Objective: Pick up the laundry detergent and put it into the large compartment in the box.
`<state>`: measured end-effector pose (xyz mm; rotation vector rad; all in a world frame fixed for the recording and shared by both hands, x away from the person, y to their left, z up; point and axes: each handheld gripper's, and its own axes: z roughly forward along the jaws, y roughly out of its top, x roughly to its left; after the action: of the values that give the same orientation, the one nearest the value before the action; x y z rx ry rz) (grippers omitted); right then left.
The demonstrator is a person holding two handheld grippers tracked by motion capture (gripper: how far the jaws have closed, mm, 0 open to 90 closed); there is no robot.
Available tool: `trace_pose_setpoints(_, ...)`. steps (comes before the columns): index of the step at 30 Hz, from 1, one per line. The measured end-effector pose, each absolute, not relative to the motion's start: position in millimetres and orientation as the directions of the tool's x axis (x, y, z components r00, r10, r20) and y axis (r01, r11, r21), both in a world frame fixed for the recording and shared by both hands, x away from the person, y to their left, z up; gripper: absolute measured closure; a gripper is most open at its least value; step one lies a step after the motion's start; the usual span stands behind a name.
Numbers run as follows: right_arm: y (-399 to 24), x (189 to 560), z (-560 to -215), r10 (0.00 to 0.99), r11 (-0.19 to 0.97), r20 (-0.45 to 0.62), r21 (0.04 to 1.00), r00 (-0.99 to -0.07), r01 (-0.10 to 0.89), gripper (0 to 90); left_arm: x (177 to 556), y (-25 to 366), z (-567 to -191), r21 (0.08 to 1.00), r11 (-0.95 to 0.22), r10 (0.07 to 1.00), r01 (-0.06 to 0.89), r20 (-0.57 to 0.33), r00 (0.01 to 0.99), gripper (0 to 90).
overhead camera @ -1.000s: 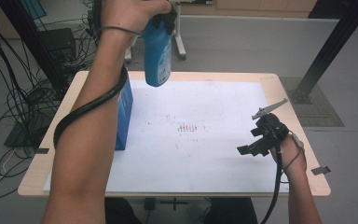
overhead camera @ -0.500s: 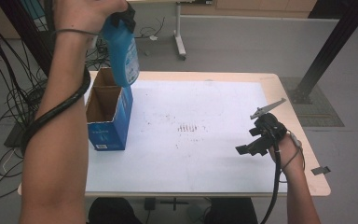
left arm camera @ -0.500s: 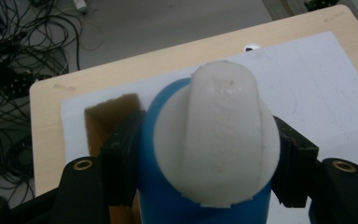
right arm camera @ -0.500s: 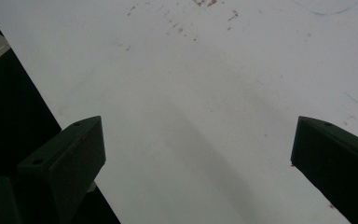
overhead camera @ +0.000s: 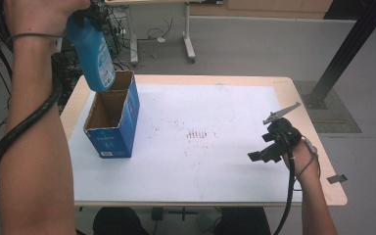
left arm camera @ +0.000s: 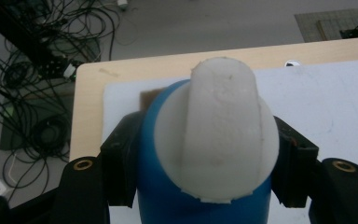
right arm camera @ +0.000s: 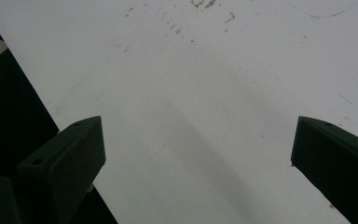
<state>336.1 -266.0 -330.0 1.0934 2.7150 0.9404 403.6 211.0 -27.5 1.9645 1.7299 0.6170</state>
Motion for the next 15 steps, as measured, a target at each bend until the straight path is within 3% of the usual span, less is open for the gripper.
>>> trace_pose_setpoints(15, -265.5, 337.1, -330.1, 0.649, 0.565, 0.153, 0.56, -0.745, 0.607, 2.8, 408.4, 211.5, -41.6, 0.584, -0.113, 0.993, 0.804, 0.029, 0.118, 37.7)
